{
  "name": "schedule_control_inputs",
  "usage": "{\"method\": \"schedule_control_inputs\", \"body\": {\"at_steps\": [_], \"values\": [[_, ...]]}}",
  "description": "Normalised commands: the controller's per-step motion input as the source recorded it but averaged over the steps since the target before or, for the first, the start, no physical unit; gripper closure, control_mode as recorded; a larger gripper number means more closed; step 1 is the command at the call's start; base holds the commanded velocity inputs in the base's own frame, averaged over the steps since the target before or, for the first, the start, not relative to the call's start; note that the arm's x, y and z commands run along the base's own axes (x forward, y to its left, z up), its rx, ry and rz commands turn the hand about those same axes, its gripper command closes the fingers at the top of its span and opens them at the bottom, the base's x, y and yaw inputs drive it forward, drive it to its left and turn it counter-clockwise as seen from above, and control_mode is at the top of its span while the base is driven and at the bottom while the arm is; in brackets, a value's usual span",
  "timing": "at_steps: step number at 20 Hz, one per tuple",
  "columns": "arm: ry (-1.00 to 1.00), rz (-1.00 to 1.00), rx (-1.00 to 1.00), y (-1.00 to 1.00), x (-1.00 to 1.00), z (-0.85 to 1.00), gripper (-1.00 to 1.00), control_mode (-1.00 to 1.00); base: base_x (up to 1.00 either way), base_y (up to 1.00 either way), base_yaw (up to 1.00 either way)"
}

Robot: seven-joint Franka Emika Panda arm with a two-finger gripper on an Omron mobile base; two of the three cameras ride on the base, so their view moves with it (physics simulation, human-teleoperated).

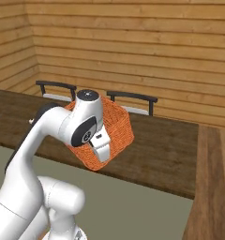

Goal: Open the cabinet, pick up the bread from the cabinet and place it in the basket. Then move the basket to the dining counter.

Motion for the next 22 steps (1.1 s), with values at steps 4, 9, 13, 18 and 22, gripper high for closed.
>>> {"method": "schedule_control_inputs", "body": {"at_steps": [4, 9, 13, 18, 22], "values": [[0.03, 0.06, 0.00, -0.04, 0.35, 0.00, 1.00, -1.00, 0.31, -0.03, 0.05], [0.15, 0.08, 0.00, -0.05, 0.83, -0.08, 1.00, -1.00, 0.00, 0.00, 0.00], [0.31, 0.06, 0.07, -0.02, 1.00, -0.34, 1.00, -1.00, 0.00, 0.00, 0.00], [0.18, 0.08, 0.12, -0.03, 1.00, -0.22, 1.00, -1.00, 0.00, 0.00, 0.00], [0.06, 0.11, 0.18, -0.04, 1.00, -0.17, 1.00, -1.00, 0.00, 0.00, 0.00]]}}
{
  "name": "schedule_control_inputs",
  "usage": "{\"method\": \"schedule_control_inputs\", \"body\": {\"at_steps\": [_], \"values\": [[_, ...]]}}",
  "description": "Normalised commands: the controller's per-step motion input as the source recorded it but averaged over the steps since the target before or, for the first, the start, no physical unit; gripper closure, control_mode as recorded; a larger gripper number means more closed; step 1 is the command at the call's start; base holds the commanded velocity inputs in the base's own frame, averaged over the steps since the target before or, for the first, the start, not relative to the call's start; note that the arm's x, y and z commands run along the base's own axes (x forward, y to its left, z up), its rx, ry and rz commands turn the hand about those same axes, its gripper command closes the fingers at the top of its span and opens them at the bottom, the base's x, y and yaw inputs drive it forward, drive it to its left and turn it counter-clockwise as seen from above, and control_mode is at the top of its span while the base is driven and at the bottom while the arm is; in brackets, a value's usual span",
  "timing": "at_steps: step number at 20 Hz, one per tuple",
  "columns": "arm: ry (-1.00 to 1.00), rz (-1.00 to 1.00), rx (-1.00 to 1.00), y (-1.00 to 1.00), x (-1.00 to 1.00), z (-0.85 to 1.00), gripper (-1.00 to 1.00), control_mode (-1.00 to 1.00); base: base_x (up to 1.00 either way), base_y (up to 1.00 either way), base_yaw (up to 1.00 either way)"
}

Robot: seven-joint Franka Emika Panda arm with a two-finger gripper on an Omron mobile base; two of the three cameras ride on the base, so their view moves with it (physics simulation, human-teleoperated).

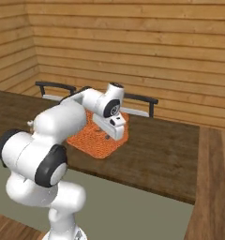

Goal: Open the cabinet, pick up the bread from the cabinet and place it in the basket. Then move the basket to the dining counter.

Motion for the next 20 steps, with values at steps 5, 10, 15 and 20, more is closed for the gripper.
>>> {"method": "schedule_control_inputs", "body": {"at_steps": [5, 10, 15, 20], "values": [[0.00, 0.16, 0.08, -0.09, 1.00, -0.26, 1.00, -1.00, 0.00, 0.00, 0.00], [-0.01, 0.08, 0.00, -0.03, 0.74, -0.34, 1.00, -1.00, 0.00, 0.00, 0.00], [-0.10, 0.04, -0.04, -0.02, 0.23, -0.40, 1.00, -1.00, 0.00, 0.00, 0.00], [-0.12, 0.05, -0.01, -0.10, 0.14, -0.22, 1.00, -1.00, 0.00, 0.00, 0.00]]}}
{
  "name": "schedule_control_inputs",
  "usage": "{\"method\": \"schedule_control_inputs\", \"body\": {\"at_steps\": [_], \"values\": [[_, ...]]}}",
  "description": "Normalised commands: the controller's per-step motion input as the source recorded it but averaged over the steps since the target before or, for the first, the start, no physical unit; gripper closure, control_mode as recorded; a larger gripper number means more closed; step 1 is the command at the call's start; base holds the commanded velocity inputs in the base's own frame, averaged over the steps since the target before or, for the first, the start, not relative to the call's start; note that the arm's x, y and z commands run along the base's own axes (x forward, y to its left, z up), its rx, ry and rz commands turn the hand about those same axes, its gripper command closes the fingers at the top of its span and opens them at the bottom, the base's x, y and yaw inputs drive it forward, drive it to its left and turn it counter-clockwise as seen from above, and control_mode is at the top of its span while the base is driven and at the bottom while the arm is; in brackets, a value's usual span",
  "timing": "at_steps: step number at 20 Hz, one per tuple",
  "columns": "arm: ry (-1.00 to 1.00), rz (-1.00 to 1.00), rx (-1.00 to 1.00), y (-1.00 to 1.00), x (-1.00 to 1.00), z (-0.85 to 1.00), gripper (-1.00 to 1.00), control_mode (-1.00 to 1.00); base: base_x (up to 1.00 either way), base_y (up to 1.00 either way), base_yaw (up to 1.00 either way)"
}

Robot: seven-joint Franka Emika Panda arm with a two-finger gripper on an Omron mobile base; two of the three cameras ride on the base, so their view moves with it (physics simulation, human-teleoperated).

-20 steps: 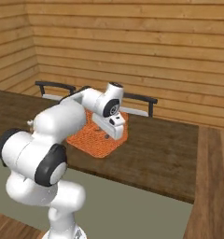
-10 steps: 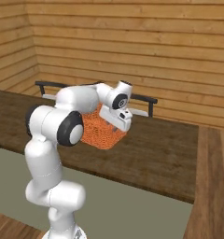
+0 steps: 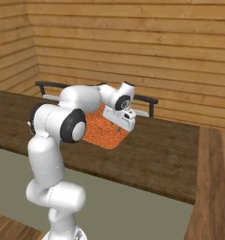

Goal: Open the cabinet, pick up the bread from the cabinet and place it in the basket. Then move the basket to the dining counter.

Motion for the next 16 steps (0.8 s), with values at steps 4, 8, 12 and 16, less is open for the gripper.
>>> {"method": "schedule_control_inputs", "body": {"at_steps": [4, 8, 12, 16], "values": [[0.00, 0.01, 0.00, 0.00, 0.00, 0.00, -1.00, -1.00, 0.00, 0.00, 0.00], [0.03, 0.01, 0.02, -0.02, 0.05, 0.19, -1.00, -1.00, 0.00, 0.00, 0.00], [-0.09, 0.13, 0.00, -0.10, -0.17, 0.72, -1.00, -1.00, 0.00, 0.00, 0.00], [-0.43, 0.29, -0.22, 0.24, -0.79, 0.88, -1.00, -1.00, 0.00, 0.00, 0.00]]}}
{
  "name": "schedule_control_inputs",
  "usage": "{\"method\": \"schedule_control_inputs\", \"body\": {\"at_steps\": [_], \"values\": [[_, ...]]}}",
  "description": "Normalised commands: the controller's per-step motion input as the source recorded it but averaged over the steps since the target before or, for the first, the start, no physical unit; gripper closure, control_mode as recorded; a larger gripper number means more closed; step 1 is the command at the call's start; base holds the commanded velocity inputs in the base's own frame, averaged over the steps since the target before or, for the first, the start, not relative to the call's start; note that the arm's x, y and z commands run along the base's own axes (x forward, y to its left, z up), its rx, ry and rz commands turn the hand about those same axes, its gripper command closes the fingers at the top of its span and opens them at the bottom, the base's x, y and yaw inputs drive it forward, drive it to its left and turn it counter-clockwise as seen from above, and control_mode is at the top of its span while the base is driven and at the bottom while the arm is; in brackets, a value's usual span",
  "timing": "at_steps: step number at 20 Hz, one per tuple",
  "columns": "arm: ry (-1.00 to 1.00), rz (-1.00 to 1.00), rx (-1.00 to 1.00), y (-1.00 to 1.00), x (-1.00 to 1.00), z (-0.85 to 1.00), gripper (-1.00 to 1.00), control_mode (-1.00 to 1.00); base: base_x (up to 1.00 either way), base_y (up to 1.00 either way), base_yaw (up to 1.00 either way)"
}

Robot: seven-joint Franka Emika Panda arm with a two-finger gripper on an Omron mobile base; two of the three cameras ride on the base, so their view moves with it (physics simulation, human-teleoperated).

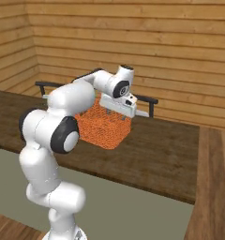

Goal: Open the cabinet, pick up the bread from the cabinet and place it in the basket. Then move the basket to the dining counter.

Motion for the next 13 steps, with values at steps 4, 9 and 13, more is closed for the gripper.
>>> {"method": "schedule_control_inputs", "body": {"at_steps": [4, 9, 13], "values": [[-0.45, 0.38, -0.33, 0.32, -0.95, 1.00, -1.00, -1.00, 0.00, 0.00, 0.00], [-0.41, 0.36, -0.28, 0.36, -0.99, 1.00, -1.00, -1.00, 0.00, 0.00, 0.00], [-0.41, 0.30, -0.17, 0.41, -1.00, 0.91, -1.00, -1.00, 0.00, 0.00, 0.00]]}}
